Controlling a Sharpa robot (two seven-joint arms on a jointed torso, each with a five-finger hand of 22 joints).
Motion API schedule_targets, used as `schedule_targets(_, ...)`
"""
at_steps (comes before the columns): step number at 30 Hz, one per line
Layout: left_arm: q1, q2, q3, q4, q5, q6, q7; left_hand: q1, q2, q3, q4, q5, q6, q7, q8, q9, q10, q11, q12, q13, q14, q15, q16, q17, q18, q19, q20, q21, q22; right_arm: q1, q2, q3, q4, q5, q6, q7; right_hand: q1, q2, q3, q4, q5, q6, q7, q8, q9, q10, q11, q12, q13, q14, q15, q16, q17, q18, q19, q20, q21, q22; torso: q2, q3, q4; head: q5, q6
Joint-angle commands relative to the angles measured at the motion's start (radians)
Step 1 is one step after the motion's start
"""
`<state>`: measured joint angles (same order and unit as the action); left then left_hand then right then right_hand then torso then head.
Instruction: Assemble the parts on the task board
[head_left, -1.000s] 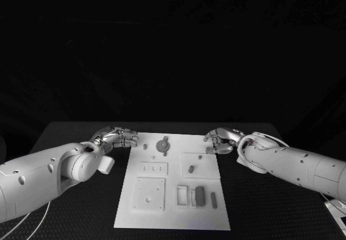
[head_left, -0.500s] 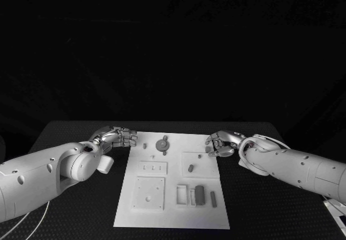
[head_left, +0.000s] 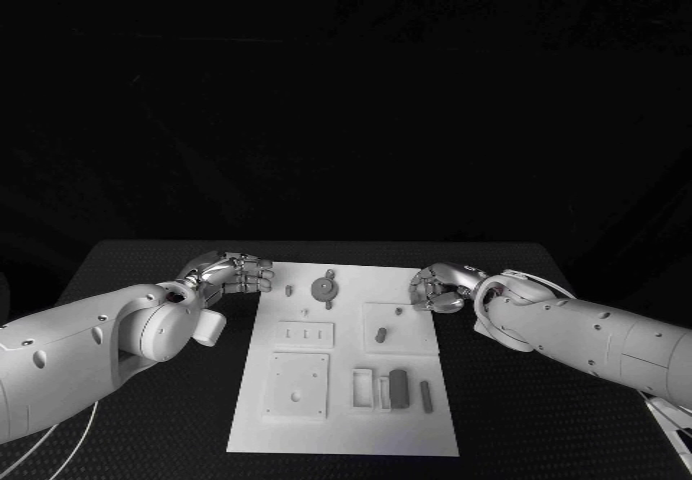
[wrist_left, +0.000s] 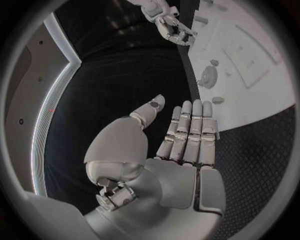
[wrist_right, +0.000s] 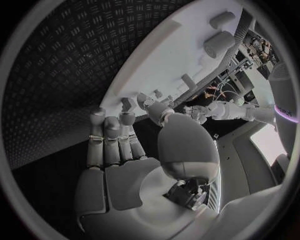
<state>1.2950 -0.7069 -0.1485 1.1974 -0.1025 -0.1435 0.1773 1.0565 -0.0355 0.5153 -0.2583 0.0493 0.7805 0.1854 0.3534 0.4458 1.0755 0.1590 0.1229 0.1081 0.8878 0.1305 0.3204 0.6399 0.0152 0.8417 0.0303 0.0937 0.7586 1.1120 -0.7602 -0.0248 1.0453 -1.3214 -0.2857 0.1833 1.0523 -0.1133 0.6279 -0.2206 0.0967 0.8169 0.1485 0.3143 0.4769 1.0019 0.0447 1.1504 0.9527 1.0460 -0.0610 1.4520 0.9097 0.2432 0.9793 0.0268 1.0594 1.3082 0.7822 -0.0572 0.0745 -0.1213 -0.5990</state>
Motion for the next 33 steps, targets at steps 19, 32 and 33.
schedule_targets(19,0.000,-0.005,0.001,0.004,-0.003,0.017,0.009,-0.007,0.001,-0.004,-0.001,0.000,-0.005,0.005,-0.004,-0.001,-0.006,0.000,-0.007,-0.002,0.008,0.000,-0.004,0.003,-0.005,0.008,0.001,-0.006,0.001,-0.004,0.008,0.000,-0.025,-0.002,-0.006,-0.007,0.005,0.024,-0.002,-0.009,-0.002,0.109,-0.011,0.007,0.004,-0.098,-0.016,0.008,-0.005,0.013,-0.014,0.006,-0.004,0.019,0.012,-0.014,0.010,0.017,0.000,0.0009,-0.0002,-0.002,-0.002)
schedule_targets(32,0.000,-0.002,0.001,0.002,-0.003,0.019,0.009,-0.007,0.001,-0.004,-0.001,0.000,-0.006,0.006,-0.004,-0.002,-0.006,0.001,-0.008,-0.002,0.008,0.000,-0.005,0.003,-0.005,0.008,0.001,-0.006,0.002,-0.004,0.006,0.000,-0.017,0.000,0.006,0.006,0.010,0.027,0.001,-0.022,-0.001,0.109,-0.011,0.007,0.004,-0.097,-0.015,0.005,-0.007,0.015,-0.013,0.003,-0.005,0.019,0.012,-0.016,0.008,0.016,0.000,0.0010,0.0000,-0.003,-0.003)
schedule_targets(33,0.000,-0.002,0.001,0.002,-0.003,0.020,0.008,-0.008,0.001,-0.004,-0.001,0.000,-0.006,0.006,-0.004,-0.002,-0.006,0.001,-0.008,-0.002,0.008,0.000,-0.005,0.003,-0.005,0.008,0.001,-0.006,0.002,-0.004,0.006,0.000,-0.017,0.000,0.007,0.006,0.011,0.031,0.002,-0.024,-0.002,0.112,-0.011,0.008,0.005,-0.096,-0.016,0.005,-0.007,0.015,-0.014,0.003,-0.005,0.019,0.012,-0.016,0.008,0.016,0.000,0.0009,-0.0001,-0.003,-0.003)
